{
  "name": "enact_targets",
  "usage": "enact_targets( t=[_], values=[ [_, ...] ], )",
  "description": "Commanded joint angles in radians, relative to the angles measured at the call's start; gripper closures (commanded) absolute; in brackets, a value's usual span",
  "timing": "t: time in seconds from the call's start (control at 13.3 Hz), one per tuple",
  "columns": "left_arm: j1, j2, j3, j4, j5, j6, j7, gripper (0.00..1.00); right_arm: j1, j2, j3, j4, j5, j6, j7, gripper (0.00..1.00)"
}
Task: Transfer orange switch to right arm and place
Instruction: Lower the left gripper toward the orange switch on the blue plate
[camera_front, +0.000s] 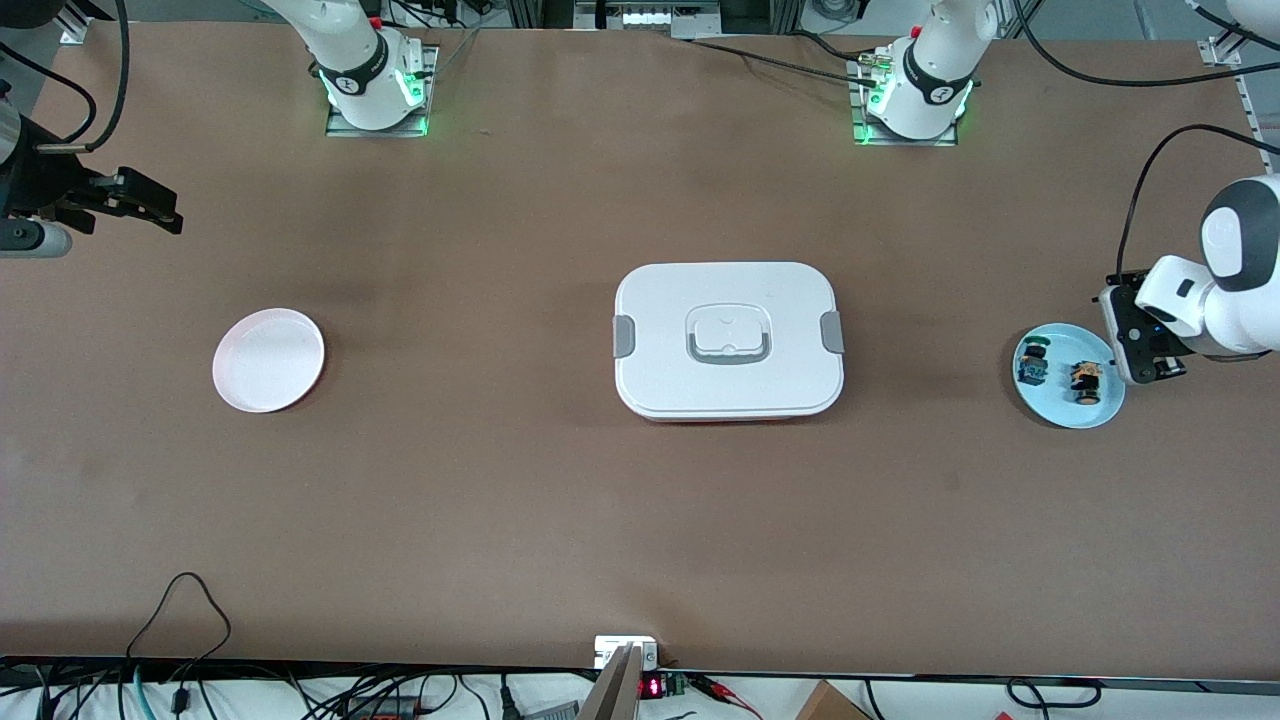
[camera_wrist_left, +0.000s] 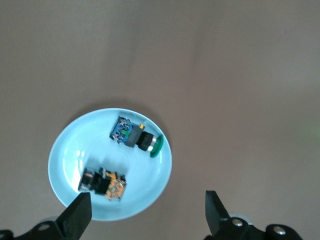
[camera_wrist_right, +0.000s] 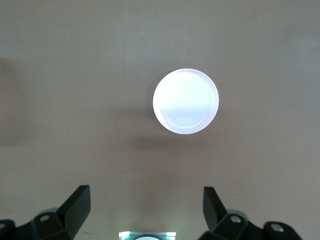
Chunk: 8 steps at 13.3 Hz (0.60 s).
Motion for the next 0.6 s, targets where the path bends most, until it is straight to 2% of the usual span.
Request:
enact_targets(
  t=[0.0,0.22,0.53],
  values=[
    [0.026,0.039,-0.008,0.004,0.021,0.064,0.123,0.0,-0.004,-0.017,0.004,-0.002,0.005,-0.01,-0.014,0.0],
    [0.058,0.07,-0.008,-0.019,0.021,0.151,0.253,0.0,-0.004,-0.017,0.004,-0.002,0.005,-0.01,-0.014,0.0],
    [0.103,0.117,-0.009,-0.041,0.021,0.256,0.327,0.0,-0.003,-0.017,0.004,-0.002,0.005,-0.009,-0.014,0.0]
  ],
)
